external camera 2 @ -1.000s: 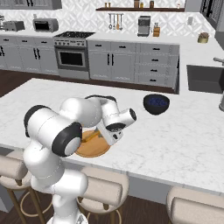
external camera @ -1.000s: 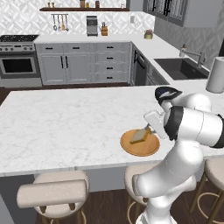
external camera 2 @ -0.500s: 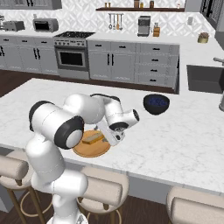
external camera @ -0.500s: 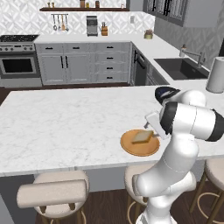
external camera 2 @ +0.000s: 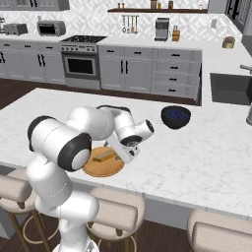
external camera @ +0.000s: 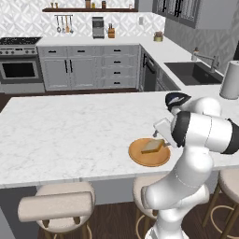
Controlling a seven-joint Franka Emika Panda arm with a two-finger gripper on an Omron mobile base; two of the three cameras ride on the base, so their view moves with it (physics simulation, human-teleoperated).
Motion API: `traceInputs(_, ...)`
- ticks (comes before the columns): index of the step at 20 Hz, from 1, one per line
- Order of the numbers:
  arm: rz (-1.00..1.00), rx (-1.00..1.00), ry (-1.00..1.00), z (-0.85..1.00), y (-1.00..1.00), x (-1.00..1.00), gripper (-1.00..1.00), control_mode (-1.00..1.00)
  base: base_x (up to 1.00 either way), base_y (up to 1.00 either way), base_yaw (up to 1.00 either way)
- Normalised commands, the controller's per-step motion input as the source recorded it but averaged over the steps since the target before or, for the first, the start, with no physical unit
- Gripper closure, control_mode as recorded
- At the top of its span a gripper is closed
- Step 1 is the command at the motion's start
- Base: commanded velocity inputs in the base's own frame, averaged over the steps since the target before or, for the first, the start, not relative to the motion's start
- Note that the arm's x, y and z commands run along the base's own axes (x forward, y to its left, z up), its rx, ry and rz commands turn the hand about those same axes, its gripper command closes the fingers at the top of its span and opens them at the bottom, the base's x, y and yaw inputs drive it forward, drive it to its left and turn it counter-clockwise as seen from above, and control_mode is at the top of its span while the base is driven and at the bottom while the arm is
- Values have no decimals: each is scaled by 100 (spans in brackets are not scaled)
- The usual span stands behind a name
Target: Start the toaster. Once the lever pops up, take the bread to the plate on the dining counter.
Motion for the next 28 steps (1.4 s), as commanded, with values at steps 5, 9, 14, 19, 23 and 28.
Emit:
traceInputs(5,-5,-23,5,1,17,0,-100,-100,0,0,0)
traceInputs(9,-5,-20,6,10,-2,-11,-100,-100,0,0,0)
traceInputs(14,-4,-17,6,19,-18,-18,-100,-100,0,0,0)
traceInputs(19,-7,-16,4,14,-28,-17,-100,-100,0,0,0)
traceInputs(23,-2,-9,0,3,-10,-21,-100,-100,0,0,0)
traceInputs(28,0,-2,-10,24,0,-26,-100,-100,0,0,0)
